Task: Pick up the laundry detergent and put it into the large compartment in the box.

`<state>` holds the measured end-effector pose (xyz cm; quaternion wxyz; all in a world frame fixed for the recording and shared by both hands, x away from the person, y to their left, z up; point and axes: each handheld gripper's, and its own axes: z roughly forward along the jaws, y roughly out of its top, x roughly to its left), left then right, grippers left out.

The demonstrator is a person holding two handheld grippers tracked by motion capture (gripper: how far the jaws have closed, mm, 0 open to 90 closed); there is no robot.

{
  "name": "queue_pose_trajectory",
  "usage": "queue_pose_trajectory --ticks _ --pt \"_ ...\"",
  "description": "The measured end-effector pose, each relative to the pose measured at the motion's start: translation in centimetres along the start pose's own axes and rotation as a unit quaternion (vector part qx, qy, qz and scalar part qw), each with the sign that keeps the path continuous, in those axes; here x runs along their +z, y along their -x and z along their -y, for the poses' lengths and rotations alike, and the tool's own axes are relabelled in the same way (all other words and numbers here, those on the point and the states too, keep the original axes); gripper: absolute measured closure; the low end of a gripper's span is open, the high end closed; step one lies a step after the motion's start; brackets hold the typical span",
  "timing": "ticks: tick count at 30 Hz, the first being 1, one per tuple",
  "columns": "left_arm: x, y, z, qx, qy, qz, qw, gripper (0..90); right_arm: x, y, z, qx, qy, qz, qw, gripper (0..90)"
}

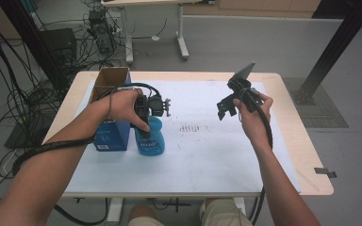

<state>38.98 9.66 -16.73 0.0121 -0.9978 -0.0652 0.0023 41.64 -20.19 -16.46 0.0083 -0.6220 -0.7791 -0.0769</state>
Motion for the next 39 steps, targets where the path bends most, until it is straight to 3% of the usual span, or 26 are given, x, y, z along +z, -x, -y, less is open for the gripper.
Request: queue_pose_trajectory --ticks 39 --pt "-0.04 -0.07 -0.25 -0.003 -0.006 0.001 1.0 38.0 0.04 0.08 0.04 0.0 -0.001 0.001 1.0 4.9"
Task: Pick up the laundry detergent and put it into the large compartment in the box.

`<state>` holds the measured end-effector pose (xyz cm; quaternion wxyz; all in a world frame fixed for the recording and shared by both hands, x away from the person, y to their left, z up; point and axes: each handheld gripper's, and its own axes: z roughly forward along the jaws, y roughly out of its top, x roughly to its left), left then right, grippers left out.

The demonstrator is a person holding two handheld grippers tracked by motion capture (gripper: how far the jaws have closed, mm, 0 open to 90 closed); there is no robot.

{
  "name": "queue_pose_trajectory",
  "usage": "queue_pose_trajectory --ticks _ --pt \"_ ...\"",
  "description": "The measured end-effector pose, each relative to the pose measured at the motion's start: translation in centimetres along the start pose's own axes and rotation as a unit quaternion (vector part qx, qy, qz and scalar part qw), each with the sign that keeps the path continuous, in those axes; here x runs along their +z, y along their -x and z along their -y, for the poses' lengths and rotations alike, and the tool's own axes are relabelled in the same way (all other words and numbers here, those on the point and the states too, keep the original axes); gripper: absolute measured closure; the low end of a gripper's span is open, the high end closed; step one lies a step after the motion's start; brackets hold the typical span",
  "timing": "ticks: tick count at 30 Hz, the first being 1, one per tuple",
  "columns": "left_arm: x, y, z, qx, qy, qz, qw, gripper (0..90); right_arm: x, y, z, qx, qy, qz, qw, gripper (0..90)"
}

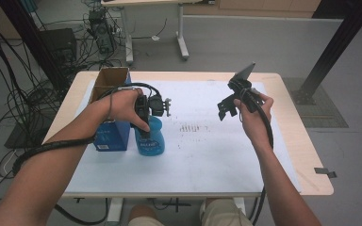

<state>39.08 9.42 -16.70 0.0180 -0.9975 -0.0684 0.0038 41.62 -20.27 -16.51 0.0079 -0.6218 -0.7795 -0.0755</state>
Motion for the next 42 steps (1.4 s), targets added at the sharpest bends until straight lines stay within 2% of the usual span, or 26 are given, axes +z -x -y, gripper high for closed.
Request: queue_pose_trajectory --ticks 30,37,42 --pt "0.0 0.1 -0.1 -0.008 -0.002 -0.001 1.0 38.1 0.5 -0.1 -0.1 0.0 -0.005 -0.003 1.0 4.9" --pt "-0.3 0.1 0.0 -0.017 -0.005 -0.004 0.9998 38.1 0.8 0.1 -0.1 0.001 -0.007 -0.005 1.0 4.9" --pt "-1.7 0.0 0.1 -0.038 0.001 -0.001 0.9993 38.1 1.0 0.0 -0.2 0.001 -0.007 -0.007 0.9999 4.9"
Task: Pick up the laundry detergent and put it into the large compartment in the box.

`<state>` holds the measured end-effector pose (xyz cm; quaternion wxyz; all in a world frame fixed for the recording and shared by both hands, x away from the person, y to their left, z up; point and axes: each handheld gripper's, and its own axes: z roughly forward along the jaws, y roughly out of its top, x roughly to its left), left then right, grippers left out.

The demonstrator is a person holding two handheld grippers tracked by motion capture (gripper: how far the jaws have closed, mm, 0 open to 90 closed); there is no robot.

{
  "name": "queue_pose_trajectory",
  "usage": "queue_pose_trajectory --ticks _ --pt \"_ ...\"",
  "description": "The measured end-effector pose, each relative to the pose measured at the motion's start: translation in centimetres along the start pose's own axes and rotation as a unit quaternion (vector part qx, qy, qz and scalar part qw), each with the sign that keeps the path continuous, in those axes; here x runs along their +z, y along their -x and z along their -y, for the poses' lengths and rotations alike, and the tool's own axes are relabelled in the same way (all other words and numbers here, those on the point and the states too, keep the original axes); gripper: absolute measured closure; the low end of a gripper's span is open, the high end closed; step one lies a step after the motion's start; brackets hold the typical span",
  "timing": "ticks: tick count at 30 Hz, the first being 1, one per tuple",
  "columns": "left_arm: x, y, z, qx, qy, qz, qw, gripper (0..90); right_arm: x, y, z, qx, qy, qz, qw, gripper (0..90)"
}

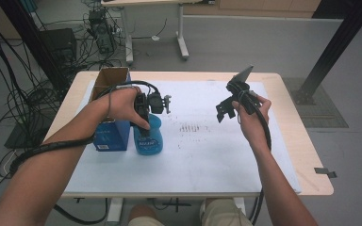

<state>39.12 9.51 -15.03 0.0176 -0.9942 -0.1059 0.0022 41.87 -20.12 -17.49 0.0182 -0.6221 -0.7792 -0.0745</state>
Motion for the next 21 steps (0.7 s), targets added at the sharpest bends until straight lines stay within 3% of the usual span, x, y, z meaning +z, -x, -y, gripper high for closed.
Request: queue_pose_trajectory --ticks 4,9,12,14,17,21 --pt "-1.7 0.1 0.1 -0.018 0.006 -0.004 0.9998 38.1 0.1 -0.3 0.1 -0.002 -0.001 0.001 1.0 4.9" --pt "-5.1 0.3 0.2 -0.051 0.025 -0.008 0.9983 38.1 0.1 -0.6 0.3 -0.004 -0.001 0.003 1.0 4.9" --pt "-7.3 0.4 0.0 -0.076 0.031 -0.014 0.9966 38.1 0.2 -0.7 0.3 -0.006 -0.004 0.004 1.0 4.9" --pt "-8.9 0.5 -0.1 -0.102 0.032 -0.02 0.9941 38.1 0.2 -0.8 0.3 -0.008 -0.004 0.004 1.0 4.9" --pt "-11.1 0.1 0.0 -0.15 0.041 -0.025 0.9876 38.0 -0.1 -0.9 0.5 -0.01 -0.003 0.003 0.9999 4.9" --pt "-14.1 -0.3 0.3 -0.217 0.048 -0.038 0.9742 38.0 -0.5 -1.0 0.8 -0.011 0.003 0.004 0.9999 4.8"
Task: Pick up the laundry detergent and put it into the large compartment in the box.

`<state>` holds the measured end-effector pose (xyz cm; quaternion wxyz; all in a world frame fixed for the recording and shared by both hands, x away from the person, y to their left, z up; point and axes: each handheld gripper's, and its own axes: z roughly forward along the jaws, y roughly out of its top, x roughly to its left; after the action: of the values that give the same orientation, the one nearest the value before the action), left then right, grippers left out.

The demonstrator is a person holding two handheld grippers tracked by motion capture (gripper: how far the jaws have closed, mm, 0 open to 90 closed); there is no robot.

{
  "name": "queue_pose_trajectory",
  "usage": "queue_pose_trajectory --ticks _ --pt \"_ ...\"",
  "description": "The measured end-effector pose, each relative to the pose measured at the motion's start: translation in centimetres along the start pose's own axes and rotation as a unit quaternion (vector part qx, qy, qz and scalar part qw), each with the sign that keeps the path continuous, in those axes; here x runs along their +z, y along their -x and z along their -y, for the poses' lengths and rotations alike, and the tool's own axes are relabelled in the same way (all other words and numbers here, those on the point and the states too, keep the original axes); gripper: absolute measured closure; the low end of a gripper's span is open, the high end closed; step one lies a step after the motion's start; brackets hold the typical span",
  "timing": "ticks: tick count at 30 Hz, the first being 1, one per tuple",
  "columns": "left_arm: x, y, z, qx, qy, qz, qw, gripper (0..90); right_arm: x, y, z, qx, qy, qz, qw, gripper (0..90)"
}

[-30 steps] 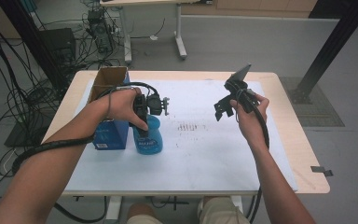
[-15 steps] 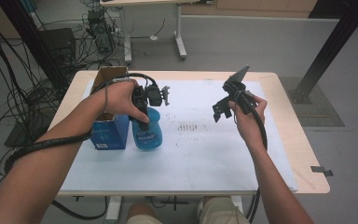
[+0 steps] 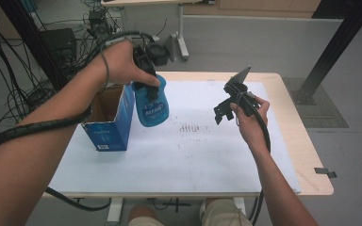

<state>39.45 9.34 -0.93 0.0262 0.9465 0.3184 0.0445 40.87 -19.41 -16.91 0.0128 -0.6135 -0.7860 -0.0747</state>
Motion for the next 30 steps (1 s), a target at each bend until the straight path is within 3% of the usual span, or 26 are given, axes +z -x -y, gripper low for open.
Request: queue_pose_trajectory --ticks 3,6,8,10,11,13,17,23,28,30 --pt "-2.0 -0.6 -0.1 -0.04 0.004 -0.011 0.9991 38.0 -0.2 0.1 0.1 -0.003 -0.001 0.0 1.0 4.9" --pt "-3.7 -1.8 0.1 -0.086 0.006 -0.005 0.9963 38.0 -0.3 0.2 0.3 -0.004 -0.001 0.0 1.0 4.9" --pt "-4.7 -2.7 0.5 -0.122 0.012 0.001 0.9924 38.0 -0.5 0.3 0.4 -0.003 0.001 -0.001 1.0 4.9" --pt "-5.8 -3.3 0.9 -0.162 0.018 0.0 0.9867 38.0 -0.7 0.5 0.6 -0.003 0.004 -0.003 1.0 4.9" --pt "-6.4 -3.6 0.9 -0.17 0.012 -0.005 0.9854 38.0 -0.8 0.6 0.6 -0.003 0.004 -0.002 1.0 4.9" --pt "-7.4 -4.2 1.2 -0.197 0.012 -0.011 0.9803 38.0 -0.9 0.7 0.7 -0.004 0.005 -0.002 1.0 4.9" --pt "-8.9 -5.5 2.2 -0.25 0.018 -0.019 0.9679 38.0 -1.3 0.6 1.1 -0.008 0.009 -0.001 0.9999 4.9" --pt "-9.8 -6.7 2.5 -0.32 -0.005 -0.037 0.9467 38.1 -1.6 0.5 1.5 -0.01 0.012 -0.004 0.9999 4.9" --pt "-10.5 -7.9 3.8 -0.369 -0.001 -0.034 0.9287 38.1 -1.6 0.6 1.8 -0.011 0.012 -0.007 0.9998 4.9" --pt "-10.8 -8.4 4.8 -0.391 0.009 -0.028 0.9201 38.1 -1.6 0.9 1.9 -0.01 0.012 -0.008 0.9998 4.9"
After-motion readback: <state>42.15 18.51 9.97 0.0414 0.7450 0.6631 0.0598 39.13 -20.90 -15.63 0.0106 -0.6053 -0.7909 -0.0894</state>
